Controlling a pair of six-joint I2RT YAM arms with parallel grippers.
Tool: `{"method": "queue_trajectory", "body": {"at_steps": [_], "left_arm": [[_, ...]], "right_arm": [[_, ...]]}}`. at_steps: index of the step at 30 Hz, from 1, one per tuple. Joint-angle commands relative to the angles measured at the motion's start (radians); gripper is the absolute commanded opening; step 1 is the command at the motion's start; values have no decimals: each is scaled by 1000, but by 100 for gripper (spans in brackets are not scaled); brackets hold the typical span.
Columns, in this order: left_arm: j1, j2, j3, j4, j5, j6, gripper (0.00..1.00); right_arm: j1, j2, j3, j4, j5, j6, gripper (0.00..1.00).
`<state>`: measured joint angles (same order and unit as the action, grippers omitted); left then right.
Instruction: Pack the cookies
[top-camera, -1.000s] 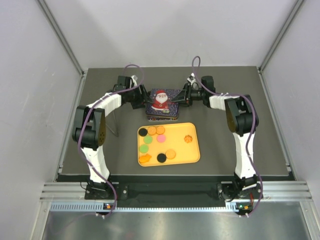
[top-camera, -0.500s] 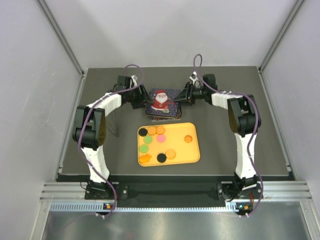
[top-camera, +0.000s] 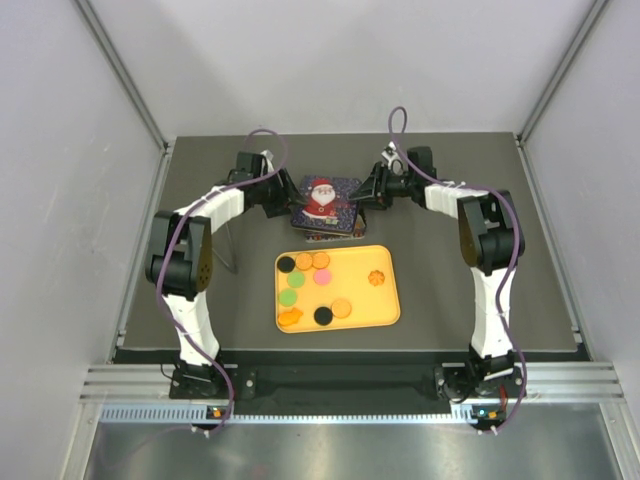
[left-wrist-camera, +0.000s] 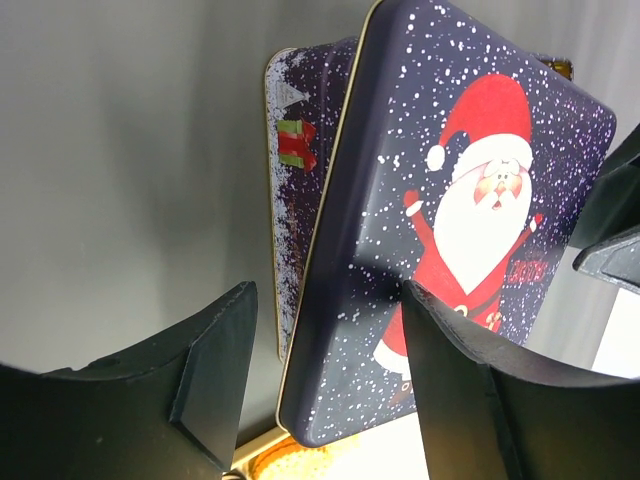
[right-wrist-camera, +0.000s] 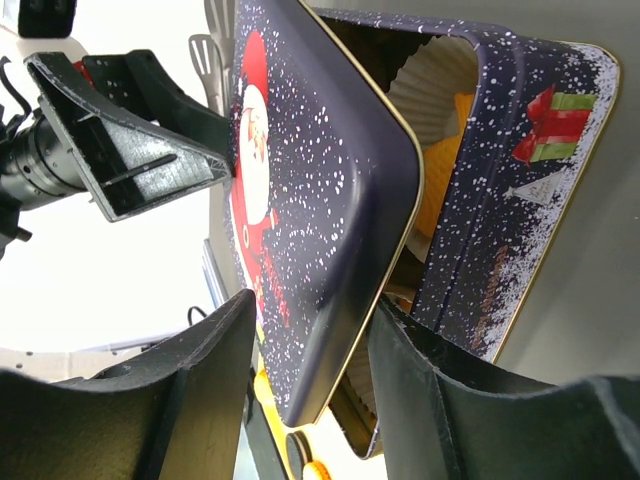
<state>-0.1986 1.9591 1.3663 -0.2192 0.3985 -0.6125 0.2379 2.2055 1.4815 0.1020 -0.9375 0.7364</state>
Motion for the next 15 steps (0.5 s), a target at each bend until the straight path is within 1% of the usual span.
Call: {"method": "queue_trajectory", "body": {"at_steps": [1, 8, 15], "left_arm": [[-8, -11, -32, 29, -67, -26, 64], [-21, -17, -53, 55, -101, -49, 63], [-27, -28, -64, 63, -136, -66, 62]], "right_arm": [[-18, -44, 5, -19, 89, -40, 49], [-20, -55, -36, 45, 91, 11, 49], [-25, -86, -53, 47, 127, 26, 50]]}}
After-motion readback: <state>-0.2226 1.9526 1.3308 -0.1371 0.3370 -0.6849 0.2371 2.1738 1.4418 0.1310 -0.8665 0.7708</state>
